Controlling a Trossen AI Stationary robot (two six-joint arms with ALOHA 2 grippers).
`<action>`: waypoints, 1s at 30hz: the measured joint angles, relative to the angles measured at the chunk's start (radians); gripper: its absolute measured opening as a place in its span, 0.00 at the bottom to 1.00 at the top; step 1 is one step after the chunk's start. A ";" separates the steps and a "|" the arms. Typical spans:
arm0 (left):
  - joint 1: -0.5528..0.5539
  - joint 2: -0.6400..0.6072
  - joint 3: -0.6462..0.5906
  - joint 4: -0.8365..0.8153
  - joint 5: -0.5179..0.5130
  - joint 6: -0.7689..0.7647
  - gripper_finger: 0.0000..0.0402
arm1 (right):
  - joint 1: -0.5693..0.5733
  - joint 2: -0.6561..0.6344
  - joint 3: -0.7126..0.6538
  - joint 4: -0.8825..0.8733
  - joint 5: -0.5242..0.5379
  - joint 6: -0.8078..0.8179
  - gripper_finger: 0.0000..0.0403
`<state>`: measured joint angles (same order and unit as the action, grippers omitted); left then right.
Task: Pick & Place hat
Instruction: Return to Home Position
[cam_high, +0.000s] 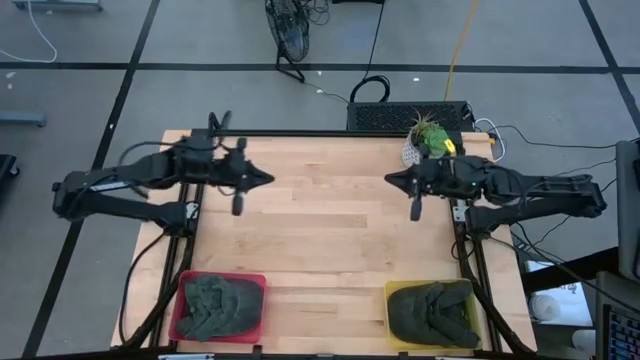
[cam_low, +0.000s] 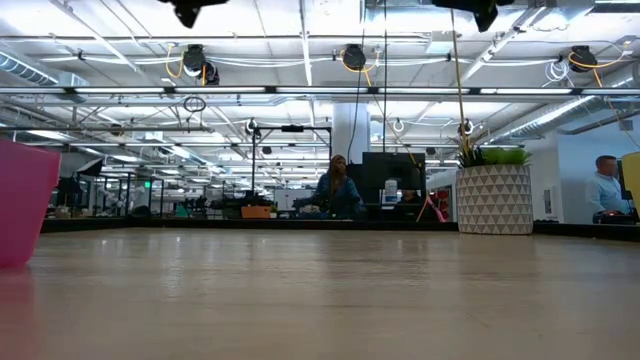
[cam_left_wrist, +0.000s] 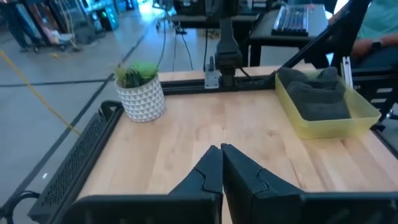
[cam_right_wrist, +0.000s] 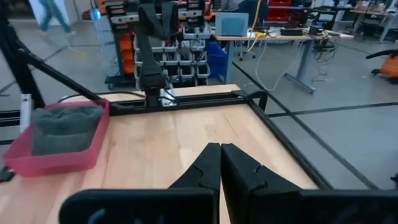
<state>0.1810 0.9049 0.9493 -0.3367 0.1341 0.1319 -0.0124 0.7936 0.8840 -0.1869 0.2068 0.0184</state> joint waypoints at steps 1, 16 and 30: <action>0.000 -0.030 -0.017 0.002 -0.002 -0.002 0.02 | 0.005 -0.017 -0.011 0.000 0.003 0.006 0.00; 0.039 -0.375 -0.338 0.103 -0.029 -0.060 0.02 | 0.029 -0.331 -0.280 0.066 0.009 0.064 0.00; 0.061 -0.573 -0.529 0.117 -0.029 -0.096 0.01 | 0.029 -0.641 -0.521 0.081 0.031 0.093 0.00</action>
<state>0.2420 0.3323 0.4206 -0.2200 0.1056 0.0356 0.0166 0.1526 0.3631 -0.1056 0.2381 0.1112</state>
